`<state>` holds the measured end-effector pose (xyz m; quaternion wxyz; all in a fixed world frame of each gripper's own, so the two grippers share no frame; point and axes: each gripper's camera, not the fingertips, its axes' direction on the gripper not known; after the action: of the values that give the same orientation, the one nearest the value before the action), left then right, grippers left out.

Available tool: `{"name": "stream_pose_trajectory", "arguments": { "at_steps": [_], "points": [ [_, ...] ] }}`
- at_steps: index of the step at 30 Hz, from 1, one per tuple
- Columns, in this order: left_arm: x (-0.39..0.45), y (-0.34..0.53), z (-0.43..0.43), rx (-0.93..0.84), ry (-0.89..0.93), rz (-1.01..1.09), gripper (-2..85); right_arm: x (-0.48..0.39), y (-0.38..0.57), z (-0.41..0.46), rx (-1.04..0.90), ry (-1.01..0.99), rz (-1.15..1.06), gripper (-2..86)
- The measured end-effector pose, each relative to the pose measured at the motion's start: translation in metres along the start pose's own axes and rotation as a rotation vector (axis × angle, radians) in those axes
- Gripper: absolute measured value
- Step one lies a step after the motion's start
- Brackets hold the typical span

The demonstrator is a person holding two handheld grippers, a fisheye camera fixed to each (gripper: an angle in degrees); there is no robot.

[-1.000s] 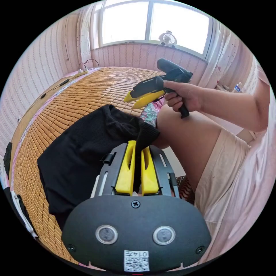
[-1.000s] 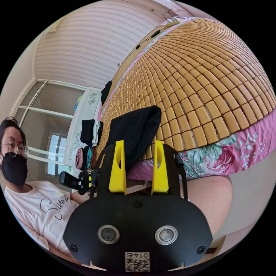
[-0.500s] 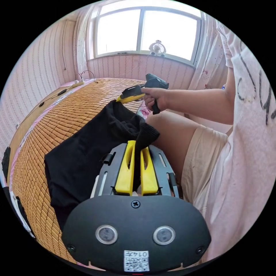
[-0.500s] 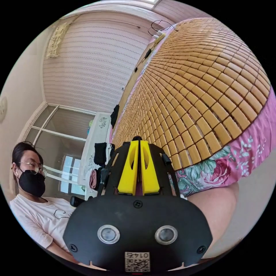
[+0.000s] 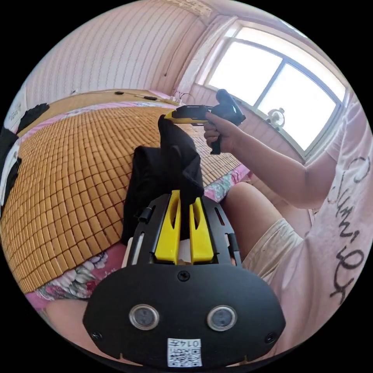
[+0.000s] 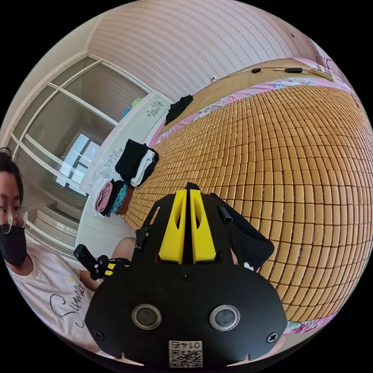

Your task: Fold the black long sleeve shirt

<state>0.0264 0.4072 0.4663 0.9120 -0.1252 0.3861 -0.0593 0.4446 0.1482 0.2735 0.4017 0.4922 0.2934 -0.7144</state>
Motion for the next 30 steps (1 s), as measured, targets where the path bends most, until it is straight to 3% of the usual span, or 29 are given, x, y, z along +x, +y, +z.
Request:
{"name": "stream_pose_trajectory", "arguments": {
  "at_steps": [5, 13, 17, 21, 24, 30],
  "points": [
    [-0.041, -0.005, 0.028, -0.162, -0.078, -0.224, 3.9, -0.014, -0.025, 0.115, -0.208, 0.19, 0.014, 1.7],
    [-0.077, -0.011, 0.032, -0.254, -0.127, -0.443, 0.4, -0.058, -0.045, 0.093, -0.136, 0.258, -0.181, 8.2],
    [-0.072, -0.017, 0.021, -0.239, -0.242, -0.403, 3.2, -0.059, -0.052, 0.121, -0.298, 0.336, -0.252, 14.5],
    [-0.059, -0.031, 0.029, -0.17, -0.187, -0.321, 10.6, -0.067, -0.063, 0.169, -0.432, 0.383, -0.319, 13.2],
    [-0.057, -0.037, 0.061, -0.236, -0.157, -0.314, 12.0, -0.071, -0.067, 0.218, -0.613, 0.409, -0.354, 9.9],
    [-0.042, -0.035, 0.089, -0.305, -0.255, -0.242, 4.4, -0.09, -0.066, 0.204, -0.53, 0.392, -0.413, 5.6]
  ]
}}
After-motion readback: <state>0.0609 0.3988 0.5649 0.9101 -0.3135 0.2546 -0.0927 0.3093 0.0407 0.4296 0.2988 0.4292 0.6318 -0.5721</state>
